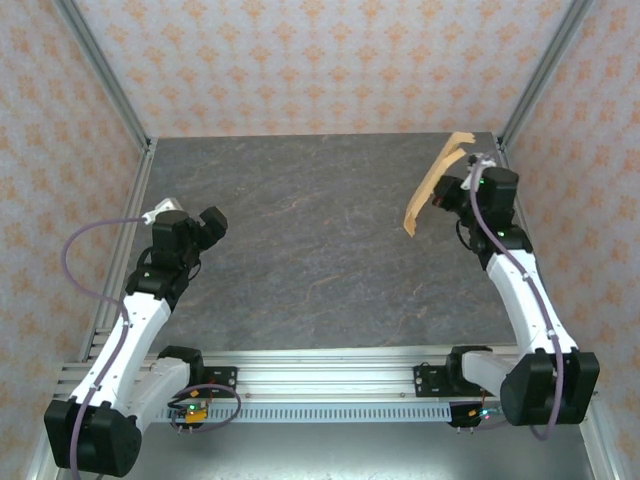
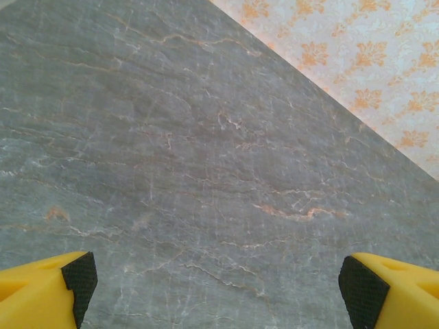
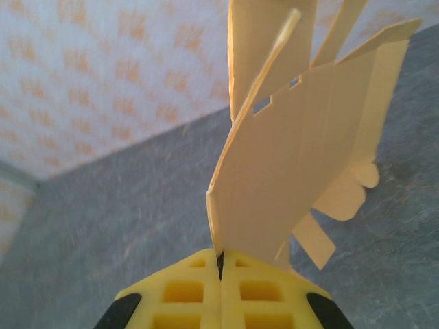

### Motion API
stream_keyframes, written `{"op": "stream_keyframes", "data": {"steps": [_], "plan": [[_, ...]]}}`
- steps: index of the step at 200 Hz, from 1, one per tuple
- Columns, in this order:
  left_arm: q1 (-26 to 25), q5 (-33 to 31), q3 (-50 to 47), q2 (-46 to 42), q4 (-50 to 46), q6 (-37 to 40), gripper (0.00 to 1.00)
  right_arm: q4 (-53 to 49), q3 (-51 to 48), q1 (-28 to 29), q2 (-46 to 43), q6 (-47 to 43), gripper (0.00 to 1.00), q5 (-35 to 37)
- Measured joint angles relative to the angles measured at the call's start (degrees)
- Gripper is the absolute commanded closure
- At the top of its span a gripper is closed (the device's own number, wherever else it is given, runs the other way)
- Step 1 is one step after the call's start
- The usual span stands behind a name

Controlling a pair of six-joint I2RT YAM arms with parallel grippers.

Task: Fold the paper box

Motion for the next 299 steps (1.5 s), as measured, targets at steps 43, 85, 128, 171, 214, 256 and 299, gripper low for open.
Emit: {"op": "stream_keyframes", "data": {"steps": [43, 85, 128, 171, 214, 256, 299], "plan": [[0.0, 1.0, -1.1, 0.2, 0.4, -1.8, 0.05, -7.2, 4.7, 15.5, 9.0, -10.3, 1.0, 6.0], [0.0, 1.4, -2.2, 1.1, 0.9, -3.3, 0.0, -10.0, 8.0, 30.7, 23.0, -15.3, 0.59, 7.7], [0.0, 4.7, -2.1, 5.5, 2.0, -3.3, 0.0, -11.3, 8.6, 33.8, 24.9, -14.3, 0.47, 6.1], [-1.7, 11.3, -2.1, 13.5, 5.6, -4.2, 0.0, -10.9, 8.6, 23.1, 18.4, -7.0, 0.42, 12.2], [-5.8, 13.8, -2.1, 17.0, 6.6, -4.2, 0.0, -15.1, 4.2, 8.8, 14.0, 10.6, 0.27, 25.2], [-6.8, 14.4, -2.3, 18.3, 8.3, -4.5, 0.0, -14.5, -7.2, 6.9, 14.1, 23.0, 0.37, 17.8], [-6.8, 14.4, -2.5, 20.7, 9.1, -4.8, 0.0, -2.6, -14.0, 11.9, 20.3, 38.8, 0.52, 6.7]]}}
